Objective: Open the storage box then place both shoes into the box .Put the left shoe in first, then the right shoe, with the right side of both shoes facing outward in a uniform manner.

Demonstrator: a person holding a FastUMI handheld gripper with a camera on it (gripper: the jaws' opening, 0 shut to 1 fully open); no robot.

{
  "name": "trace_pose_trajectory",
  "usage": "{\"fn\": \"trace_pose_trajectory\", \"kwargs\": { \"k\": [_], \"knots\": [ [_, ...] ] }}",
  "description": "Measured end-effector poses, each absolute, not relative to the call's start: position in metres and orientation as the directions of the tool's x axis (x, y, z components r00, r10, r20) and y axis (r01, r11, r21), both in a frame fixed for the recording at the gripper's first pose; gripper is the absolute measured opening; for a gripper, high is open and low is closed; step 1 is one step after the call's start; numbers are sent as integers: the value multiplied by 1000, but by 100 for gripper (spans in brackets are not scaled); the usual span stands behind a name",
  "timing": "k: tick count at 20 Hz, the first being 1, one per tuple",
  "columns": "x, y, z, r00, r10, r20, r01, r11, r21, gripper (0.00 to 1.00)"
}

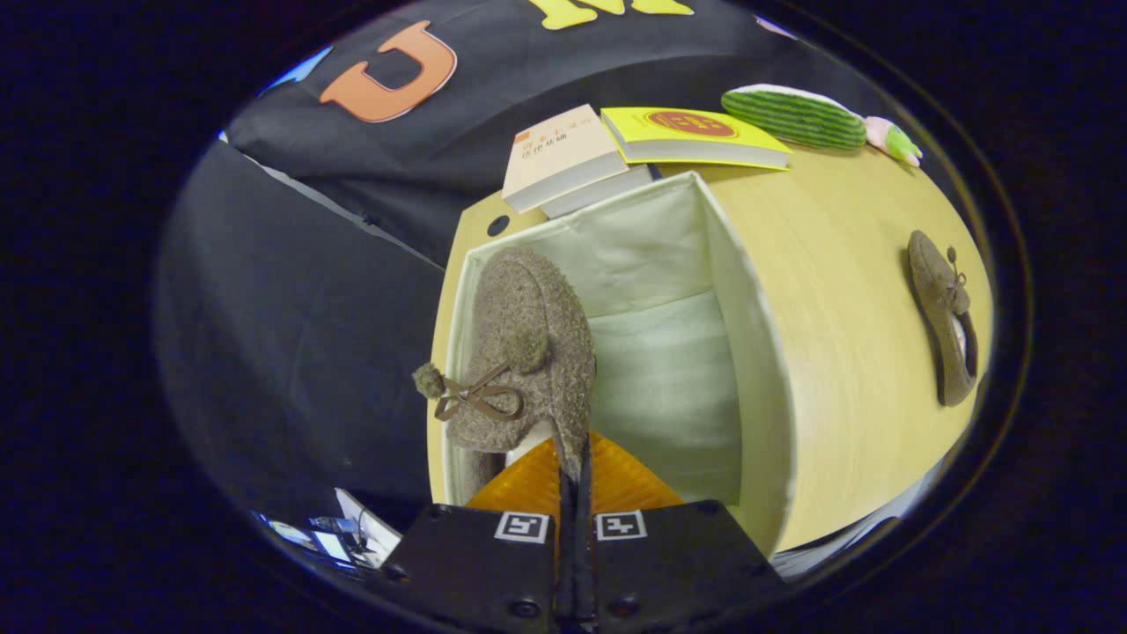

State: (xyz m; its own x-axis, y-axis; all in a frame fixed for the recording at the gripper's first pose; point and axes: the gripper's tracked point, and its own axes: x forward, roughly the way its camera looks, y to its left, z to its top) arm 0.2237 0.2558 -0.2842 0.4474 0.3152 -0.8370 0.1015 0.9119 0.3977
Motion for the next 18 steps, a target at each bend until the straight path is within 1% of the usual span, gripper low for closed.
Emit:
{"fn": "trace_pose_trajectory", "kwargs": {
  "k": [3, 4, 7, 10, 13, 18],
  "knots": [
    [224, 267, -300, 439, 330, -836, 107, 904, 413, 7],
    [223, 271, -301, 441, 352, -826, 110, 891, 439, 12],
    [230, 272, -293, 459, 404, -791, 91, 865, 494, 43],
    [230, 257, -270, 497, 369, -785, 52, 891, 452, 100],
    [221, 242, -245, 517, 336, -787, 2, 919, 393, 100],
    [205, 199, -206, 558, 282, -781, -34, 947, 318, 100]
  ]
}}
